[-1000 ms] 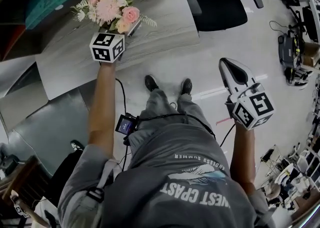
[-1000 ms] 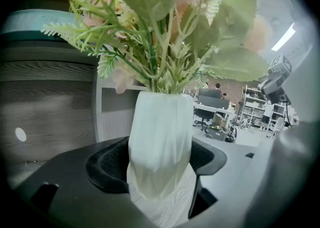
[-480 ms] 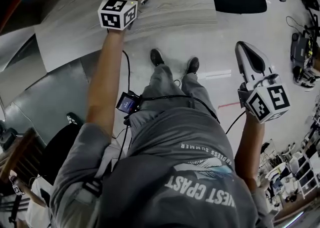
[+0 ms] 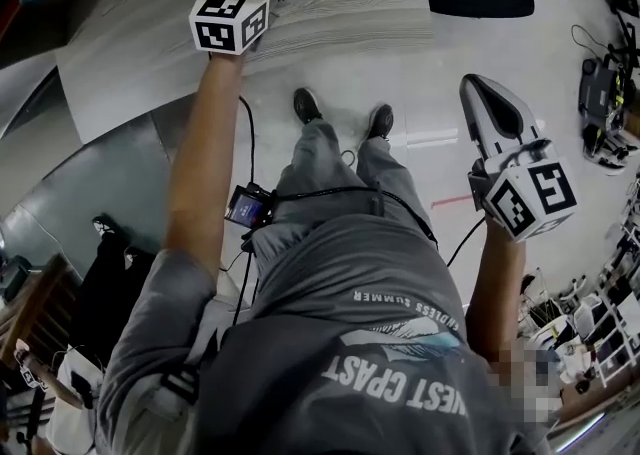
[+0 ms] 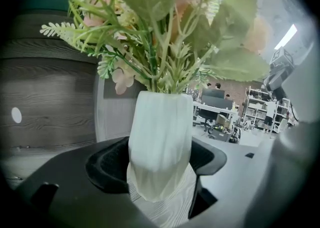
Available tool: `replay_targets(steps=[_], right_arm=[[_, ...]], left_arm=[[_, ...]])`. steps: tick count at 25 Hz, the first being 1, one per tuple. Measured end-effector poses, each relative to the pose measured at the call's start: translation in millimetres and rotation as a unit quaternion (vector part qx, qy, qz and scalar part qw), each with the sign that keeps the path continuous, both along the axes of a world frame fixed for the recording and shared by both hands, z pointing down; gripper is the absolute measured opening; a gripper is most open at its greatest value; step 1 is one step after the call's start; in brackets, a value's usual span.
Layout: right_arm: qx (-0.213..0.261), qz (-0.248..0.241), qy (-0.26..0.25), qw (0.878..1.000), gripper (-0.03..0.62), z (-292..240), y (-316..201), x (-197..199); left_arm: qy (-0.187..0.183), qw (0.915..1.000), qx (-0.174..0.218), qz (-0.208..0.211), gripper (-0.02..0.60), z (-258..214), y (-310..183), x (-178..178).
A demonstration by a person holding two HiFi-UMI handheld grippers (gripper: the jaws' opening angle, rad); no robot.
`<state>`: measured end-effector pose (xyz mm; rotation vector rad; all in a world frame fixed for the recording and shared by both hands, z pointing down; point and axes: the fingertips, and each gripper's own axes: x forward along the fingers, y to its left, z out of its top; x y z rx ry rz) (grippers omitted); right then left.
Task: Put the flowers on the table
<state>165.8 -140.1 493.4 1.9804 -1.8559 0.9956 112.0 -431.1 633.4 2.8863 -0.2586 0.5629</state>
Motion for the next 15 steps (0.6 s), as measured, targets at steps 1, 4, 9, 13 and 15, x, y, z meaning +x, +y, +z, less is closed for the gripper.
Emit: replay_targets(steps=[1, 4, 9, 13, 15], right_arm=[[-0.001, -0.002, -0.001, 1.000, 0.027, 1.3, -1.5, -1.1], [-0.002, -0.004, -0.003, 1.000, 0.027, 5.2, -4.1, -4.1], [-0.004, -0.007, -0.007, 1.000, 0.027, 8.0, -6.3, -4.4], [-0.003, -0.008, -0.009, 1.000, 0.027, 4.3, -9.2, -0.2], [-0.003, -0.007, -0.008, 1.000, 0.028, 4.4, -9.4, -1.3]], left_arm=[[0.004, 1.0000, 0.001, 0.000, 0.364, 0.6, -0.2, -0.7], [0.016, 0.9998, 0.007, 0.004, 0.364, 0.1, 0.0, -2.0], [0.031, 0.9994, 0.013, 0.005, 0.365, -3.1, 1.3, -1.2], [0.039, 0.9990, 0.020, 0.004, 0.367, -8.9, -0.3, 3.9], [0.041, 0.9987, 0.029, 0.008, 0.367, -8.9, 0.2, 4.2]])
